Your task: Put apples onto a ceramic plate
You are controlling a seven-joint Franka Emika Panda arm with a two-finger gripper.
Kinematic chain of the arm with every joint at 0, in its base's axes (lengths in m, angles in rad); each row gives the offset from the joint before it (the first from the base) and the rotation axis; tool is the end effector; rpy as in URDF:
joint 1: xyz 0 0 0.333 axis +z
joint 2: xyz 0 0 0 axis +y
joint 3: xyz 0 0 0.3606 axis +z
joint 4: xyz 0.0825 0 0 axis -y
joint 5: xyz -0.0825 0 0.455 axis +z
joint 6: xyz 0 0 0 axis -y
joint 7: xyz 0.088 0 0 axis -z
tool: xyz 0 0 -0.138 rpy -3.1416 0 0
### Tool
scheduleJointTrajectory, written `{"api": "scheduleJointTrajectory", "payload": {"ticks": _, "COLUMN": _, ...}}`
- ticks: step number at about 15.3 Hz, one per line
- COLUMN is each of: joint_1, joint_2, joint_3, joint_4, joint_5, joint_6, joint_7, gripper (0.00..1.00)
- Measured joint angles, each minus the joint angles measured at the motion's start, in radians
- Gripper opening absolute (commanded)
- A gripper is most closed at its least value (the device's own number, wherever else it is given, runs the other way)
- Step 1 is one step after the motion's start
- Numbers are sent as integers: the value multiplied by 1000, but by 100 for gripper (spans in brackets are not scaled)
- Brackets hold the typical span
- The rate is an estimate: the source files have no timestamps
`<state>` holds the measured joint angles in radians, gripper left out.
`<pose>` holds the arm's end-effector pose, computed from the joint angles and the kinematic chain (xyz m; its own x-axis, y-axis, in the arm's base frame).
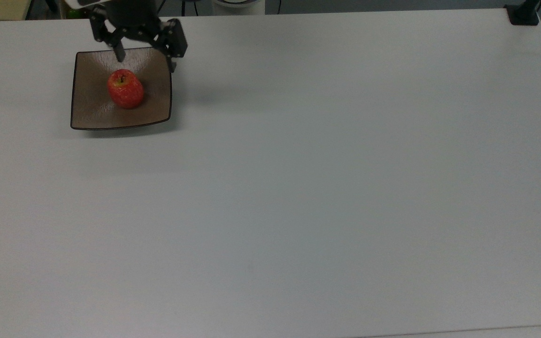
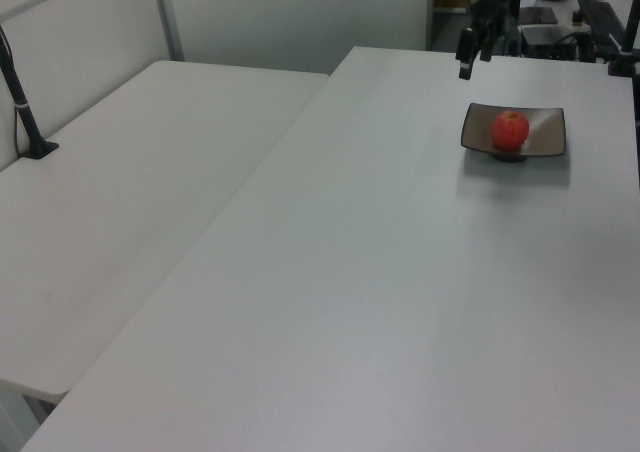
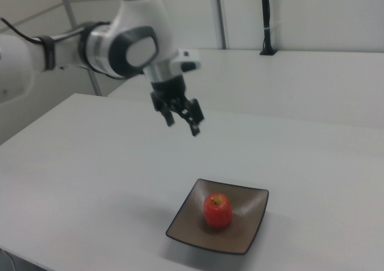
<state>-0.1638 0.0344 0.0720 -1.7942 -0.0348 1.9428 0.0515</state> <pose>0.6559 -0.0643 0.5274 0.9848 -0.1300 0.1153 -0.1337 -0.9907 0.0253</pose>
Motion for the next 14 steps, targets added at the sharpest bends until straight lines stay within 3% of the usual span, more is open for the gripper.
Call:
{"api": "scheduleJointTrajectory", "payload": {"ticks": 5, "joint_1": 61, "joint_2": -45, "joint_3": 79, "joint_4": 25, "joint_5": 13, "joint_6": -68, "joint_7": 70, "gripper": 100}}
{"api": "scheduleJointTrajectory", "payload": {"ticks": 9, "joint_1": 121, "joint_2": -40, "joint_3": 85, "joint_4": 13, "joint_5": 13, "joint_6": -70, "joint_7": 76, "gripper": 100}}
{"api": "scheduleJointTrajectory", "payload": {"ticks": 14, "joint_1": 128, "joint_2": -35, "joint_3": 84, "joint_4": -8, "joint_5": 13, "joint_6": -70, "joint_7": 76, "gripper": 100}}
